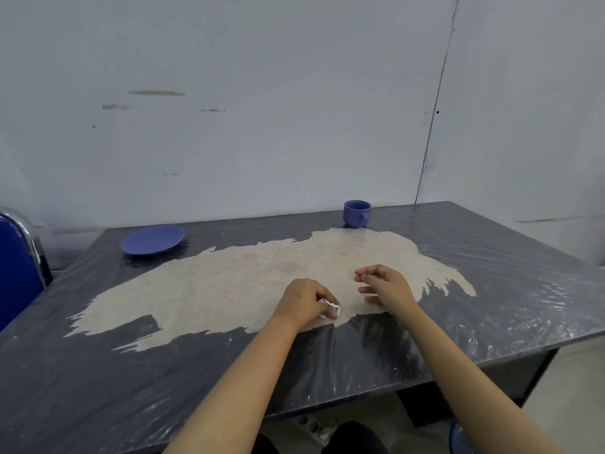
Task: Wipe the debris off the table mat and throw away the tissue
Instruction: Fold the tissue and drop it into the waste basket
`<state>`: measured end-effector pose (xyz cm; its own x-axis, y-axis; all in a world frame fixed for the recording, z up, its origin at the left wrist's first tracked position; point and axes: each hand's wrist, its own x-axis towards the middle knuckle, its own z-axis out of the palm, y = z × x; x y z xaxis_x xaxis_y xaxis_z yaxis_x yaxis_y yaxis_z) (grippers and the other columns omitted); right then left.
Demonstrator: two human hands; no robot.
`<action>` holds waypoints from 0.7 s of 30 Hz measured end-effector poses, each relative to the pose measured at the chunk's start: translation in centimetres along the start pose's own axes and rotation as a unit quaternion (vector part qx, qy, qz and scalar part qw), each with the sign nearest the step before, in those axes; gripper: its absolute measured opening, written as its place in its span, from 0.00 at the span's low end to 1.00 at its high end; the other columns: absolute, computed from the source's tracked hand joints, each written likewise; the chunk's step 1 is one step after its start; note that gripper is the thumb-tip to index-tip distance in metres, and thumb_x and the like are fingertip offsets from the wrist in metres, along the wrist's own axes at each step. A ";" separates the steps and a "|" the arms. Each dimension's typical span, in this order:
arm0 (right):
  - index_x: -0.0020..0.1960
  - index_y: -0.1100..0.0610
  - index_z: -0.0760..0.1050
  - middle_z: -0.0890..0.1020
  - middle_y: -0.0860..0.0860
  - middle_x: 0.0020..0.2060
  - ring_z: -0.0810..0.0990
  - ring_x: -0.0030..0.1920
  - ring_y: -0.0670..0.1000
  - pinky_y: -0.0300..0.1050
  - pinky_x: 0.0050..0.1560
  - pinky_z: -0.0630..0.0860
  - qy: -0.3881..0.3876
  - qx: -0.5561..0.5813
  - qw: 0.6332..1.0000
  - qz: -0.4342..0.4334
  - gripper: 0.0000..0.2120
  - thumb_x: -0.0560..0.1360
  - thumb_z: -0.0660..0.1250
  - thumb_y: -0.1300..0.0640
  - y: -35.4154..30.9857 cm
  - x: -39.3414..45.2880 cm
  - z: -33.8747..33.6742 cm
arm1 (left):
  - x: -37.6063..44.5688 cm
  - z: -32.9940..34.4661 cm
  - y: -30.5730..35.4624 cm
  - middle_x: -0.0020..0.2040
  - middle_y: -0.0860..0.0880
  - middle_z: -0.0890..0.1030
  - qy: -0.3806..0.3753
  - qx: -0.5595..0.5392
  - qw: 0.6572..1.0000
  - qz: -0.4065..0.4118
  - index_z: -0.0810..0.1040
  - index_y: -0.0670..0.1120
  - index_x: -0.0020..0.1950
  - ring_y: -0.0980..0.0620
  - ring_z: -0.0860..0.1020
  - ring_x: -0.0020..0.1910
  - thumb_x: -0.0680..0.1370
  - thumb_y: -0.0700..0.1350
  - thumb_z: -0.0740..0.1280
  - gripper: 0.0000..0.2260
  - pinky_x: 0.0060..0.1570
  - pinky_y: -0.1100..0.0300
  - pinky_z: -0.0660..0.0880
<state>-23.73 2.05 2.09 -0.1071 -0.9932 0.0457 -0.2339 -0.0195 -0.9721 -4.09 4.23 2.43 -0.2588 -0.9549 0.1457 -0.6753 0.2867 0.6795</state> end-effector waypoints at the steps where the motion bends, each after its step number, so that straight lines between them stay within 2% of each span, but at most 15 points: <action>1: 0.48 0.51 0.81 0.86 0.48 0.45 0.85 0.43 0.49 0.48 0.46 0.82 -0.001 -0.001 1.000 -0.001 0.08 0.78 0.64 0.59 0.0 0.0 0.0 | 0.0 0.1 0.1 0.43 0.51 0.87 0.004 0.001 1.000 0.003 0.88 0.51 0.45 0.56 0.81 0.42 0.67 0.43 0.76 0.09 0.45 0.62 0.77; 4: 0.48 0.51 0.81 0.86 0.47 0.45 0.85 0.44 0.50 0.47 0.46 0.81 0.000 -0.003 1.000 -0.003 0.08 0.78 0.64 0.59 0.0 -0.1 0.2 | 0.1 0.3 0.4 0.41 0.52 0.87 0.015 0.020 1.000 0.013 0.88 0.49 0.44 0.57 0.81 0.41 0.69 0.40 0.73 0.07 0.48 0.62 0.78; 8: 0.49 0.53 0.81 0.86 0.48 0.45 0.85 0.43 0.49 0.41 0.43 0.80 0.008 -0.009 1.000 -0.015 0.08 0.77 0.64 0.61 0.6 -0.4 0.4 | 0.1 0.8 0.4 0.41 0.51 0.87 0.039 0.039 0.998 0.012 0.88 0.49 0.44 0.58 0.80 0.41 0.71 0.37 0.70 0.10 0.44 0.68 0.74; 12: 0.50 0.58 0.82 0.86 0.52 0.44 0.83 0.42 0.48 0.38 0.44 0.79 0.014 -0.013 0.999 -0.035 0.09 0.76 0.64 0.64 1.5 -0.9 0.4 | 0.0 1.0 0.5 0.42 0.50 0.87 0.052 0.039 0.998 0.017 0.88 0.47 0.46 0.55 0.82 0.43 0.72 0.35 0.66 0.13 0.49 0.63 0.78; 17: 0.52 0.61 0.81 0.86 0.54 0.45 0.82 0.42 0.49 0.44 0.49 0.80 0.010 -0.010 0.999 -0.045 0.09 0.77 0.63 0.65 1.8 -1.2 0.1 | 0.5 0.4 0.0 0.45 0.47 0.87 0.076 0.046 0.996 -0.001 0.87 0.44 0.46 0.52 0.83 0.46 0.72 0.34 0.68 0.10 0.53 0.58 0.79; 19: 0.52 0.62 0.81 0.86 0.55 0.45 0.82 0.43 0.50 0.44 0.49 0.80 0.008 -0.004 0.999 -0.040 0.09 0.77 0.63 0.66 1.8 -1.1 -0.1 | 0.6 -0.3 -0.9 0.45 0.47 0.87 0.107 0.026 0.994 -0.019 0.87 0.43 0.46 0.52 0.83 0.46 0.72 0.36 0.70 0.08 0.53 0.60 0.79; 21: 0.51 0.61 0.81 0.86 0.55 0.45 0.82 0.43 0.50 0.42 0.49 0.80 0.010 -0.003 0.999 -0.036 0.09 0.77 0.63 0.65 1.9 -0.9 0.0 | 0.5 -0.9 -1.6 0.44 0.48 0.87 0.128 -0.023 0.991 -0.031 0.87 0.44 0.45 0.55 0.83 0.44 0.72 0.37 0.72 0.06 0.48 0.66 0.79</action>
<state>-24.08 2.94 0.23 -0.1086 -0.9869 0.1193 -0.2472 -0.0894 -0.9648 -2.58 3.22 2.06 -0.0314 -0.9606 0.2763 -0.6501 0.2296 0.7244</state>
